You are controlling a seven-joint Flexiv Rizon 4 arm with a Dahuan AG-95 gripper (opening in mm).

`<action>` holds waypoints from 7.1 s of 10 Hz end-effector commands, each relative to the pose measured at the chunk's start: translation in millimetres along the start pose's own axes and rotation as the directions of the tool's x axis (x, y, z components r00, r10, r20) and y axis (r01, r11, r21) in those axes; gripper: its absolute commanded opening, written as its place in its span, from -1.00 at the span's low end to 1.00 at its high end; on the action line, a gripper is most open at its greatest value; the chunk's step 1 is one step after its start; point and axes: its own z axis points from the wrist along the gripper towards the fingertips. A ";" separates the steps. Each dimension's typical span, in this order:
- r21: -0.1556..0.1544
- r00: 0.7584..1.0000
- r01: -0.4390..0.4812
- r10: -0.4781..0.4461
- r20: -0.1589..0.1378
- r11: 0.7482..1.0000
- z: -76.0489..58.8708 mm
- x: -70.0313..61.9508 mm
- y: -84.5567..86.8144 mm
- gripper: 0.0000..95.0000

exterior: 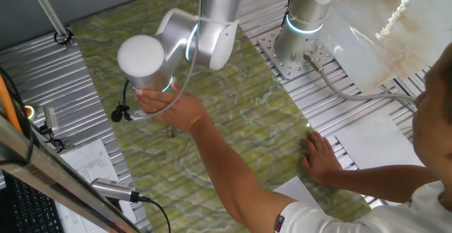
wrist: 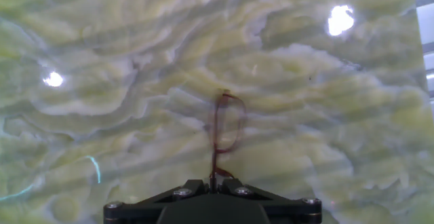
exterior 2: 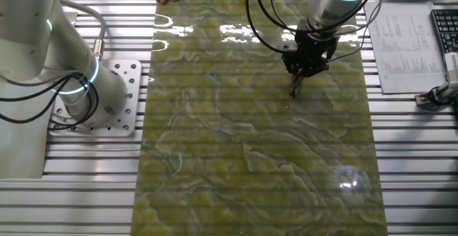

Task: Unfold the leg of the glasses (with one hand)

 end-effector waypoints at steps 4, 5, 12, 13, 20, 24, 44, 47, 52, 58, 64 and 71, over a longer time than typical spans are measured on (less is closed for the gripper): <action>0.001 1.000 -0.003 0.003 -0.004 1.000 0.1 -8.6 1.0 -1.00; 0.001 1.000 -0.004 0.004 -0.003 1.000 -0.7 -8.4 0.9 -1.00; -0.012 1.000 -0.015 0.015 -0.009 1.000 -8.7 -8.7 -0.9 -1.00; -0.012 1.000 -0.016 0.015 -0.010 1.000 -9.1 -8.8 -0.9 -1.00; -0.014 1.000 -0.015 0.014 -0.027 1.000 -16.5 -13.8 -0.8 -1.00; -0.017 0.998 -0.008 0.007 -0.061 1.000 -24.8 -14.7 -1.0 -1.00; -0.062 0.984 -0.010 -0.001 -0.178 0.998 -57.2 -9.0 0.6 -1.00; -0.070 0.978 -0.011 -0.004 -0.209 0.998 -57.8 -7.4 3.4 -1.00; -0.082 0.969 -0.012 -0.009 -0.246 0.997 -63.1 -0.7 13.7 -1.00; -0.080 0.960 -0.024 0.001 -0.280 0.996 -70.9 0.5 16.1 -1.00; -0.076 0.951 -0.029 0.004 -0.310 0.997 -79.8 1.6 19.4 -1.00; -0.071 0.944 -0.079 0.052 -0.325 0.994 -84.6 -5.8 27.3 -1.00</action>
